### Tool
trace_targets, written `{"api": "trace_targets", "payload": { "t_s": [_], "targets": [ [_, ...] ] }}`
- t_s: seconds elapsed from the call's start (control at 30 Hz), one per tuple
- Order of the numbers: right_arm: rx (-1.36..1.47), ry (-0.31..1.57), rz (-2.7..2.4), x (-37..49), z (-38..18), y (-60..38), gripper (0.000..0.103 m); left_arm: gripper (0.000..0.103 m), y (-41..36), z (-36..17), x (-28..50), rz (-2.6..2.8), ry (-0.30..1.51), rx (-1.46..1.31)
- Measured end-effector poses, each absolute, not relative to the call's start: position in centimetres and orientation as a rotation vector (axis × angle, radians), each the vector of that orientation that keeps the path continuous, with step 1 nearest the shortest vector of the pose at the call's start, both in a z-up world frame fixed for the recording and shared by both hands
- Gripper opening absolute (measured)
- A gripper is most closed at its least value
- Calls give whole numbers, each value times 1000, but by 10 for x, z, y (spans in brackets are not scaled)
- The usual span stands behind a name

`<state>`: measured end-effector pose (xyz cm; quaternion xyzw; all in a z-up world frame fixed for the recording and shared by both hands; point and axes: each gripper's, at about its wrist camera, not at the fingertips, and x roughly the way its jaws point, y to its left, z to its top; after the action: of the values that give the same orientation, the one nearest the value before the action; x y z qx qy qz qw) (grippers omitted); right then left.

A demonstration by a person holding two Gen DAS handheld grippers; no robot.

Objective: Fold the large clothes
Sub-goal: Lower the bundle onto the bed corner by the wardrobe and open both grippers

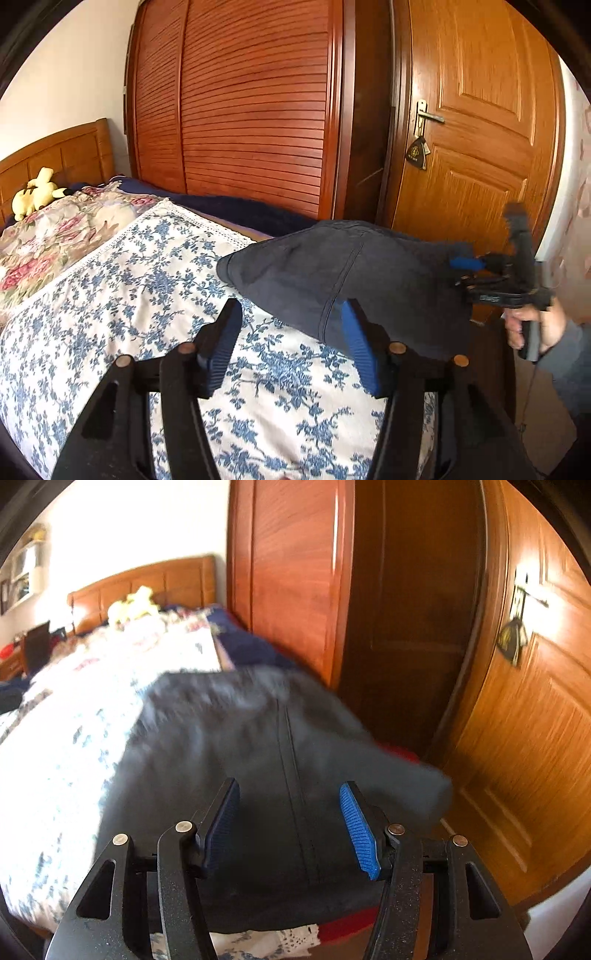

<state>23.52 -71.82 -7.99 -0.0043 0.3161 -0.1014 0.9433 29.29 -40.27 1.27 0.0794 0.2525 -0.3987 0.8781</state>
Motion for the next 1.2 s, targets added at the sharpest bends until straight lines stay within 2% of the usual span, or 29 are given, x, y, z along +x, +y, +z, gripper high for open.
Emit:
{"api": "trace_targets", "payload": {
  "t_s": [0.3,0.53,0.77,0.9,1.2],
  "targets": [
    [12,714,-270,247,-105,-743,56,56,-365,31,254,-845,488,140],
    [-6,735,-315,240,-90,-727,56,56,-331,38,219,-824,461,158],
    [-23,684,-269,215,-62,-680,56,56,-290,37,187,-755,456,170],
    [-21,665,-193,206,-54,-637,65,56,-266,33,175,-703,474,169],
    [-36,648,72,200,-49,-509,69,56,-205,13,153,-565,545,132]
  ]
}}
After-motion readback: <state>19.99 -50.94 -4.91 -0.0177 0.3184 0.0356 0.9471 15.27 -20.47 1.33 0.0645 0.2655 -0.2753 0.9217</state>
